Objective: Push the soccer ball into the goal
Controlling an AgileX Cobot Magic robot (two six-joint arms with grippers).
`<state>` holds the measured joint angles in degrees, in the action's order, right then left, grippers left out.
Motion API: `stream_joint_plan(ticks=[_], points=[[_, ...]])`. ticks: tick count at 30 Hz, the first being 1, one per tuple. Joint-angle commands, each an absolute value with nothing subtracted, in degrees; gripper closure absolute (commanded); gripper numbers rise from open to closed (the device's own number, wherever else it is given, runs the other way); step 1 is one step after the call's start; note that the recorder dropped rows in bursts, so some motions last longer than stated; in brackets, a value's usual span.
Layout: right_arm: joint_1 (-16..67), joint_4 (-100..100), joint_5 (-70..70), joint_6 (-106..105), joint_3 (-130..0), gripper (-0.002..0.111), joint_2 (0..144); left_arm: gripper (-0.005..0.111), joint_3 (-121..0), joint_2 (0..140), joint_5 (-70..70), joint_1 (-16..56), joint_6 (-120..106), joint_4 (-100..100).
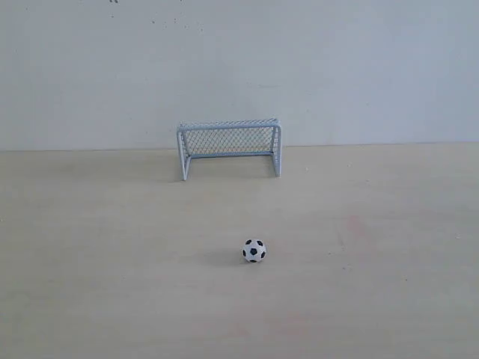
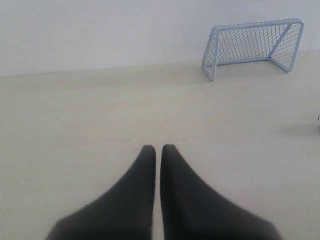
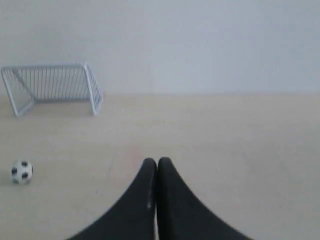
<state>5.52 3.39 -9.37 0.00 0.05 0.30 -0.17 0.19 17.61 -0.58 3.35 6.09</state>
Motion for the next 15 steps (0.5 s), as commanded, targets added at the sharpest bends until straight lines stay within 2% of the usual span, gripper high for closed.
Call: stream_joint_plan(ticks=[1, 9, 15], points=[[5.2, 3.3, 7.12, 2.33, 0.0, 0.109, 0.0, 0.102, 0.0, 0.0, 17.56, -0.76, 3.23, 6.04], [5.2, 3.85, 30.67, 5.46, 0.0, 0.109, 0.0, 0.102, 0.0, 0.0, 17.56, -0.76, 3.23, 6.04], [5.2, 4.09, 39.11, 25.25, 0.0, 0.109, 0.0, 0.102, 0.0, 0.0, 17.56, -0.76, 3.23, 6.04]])
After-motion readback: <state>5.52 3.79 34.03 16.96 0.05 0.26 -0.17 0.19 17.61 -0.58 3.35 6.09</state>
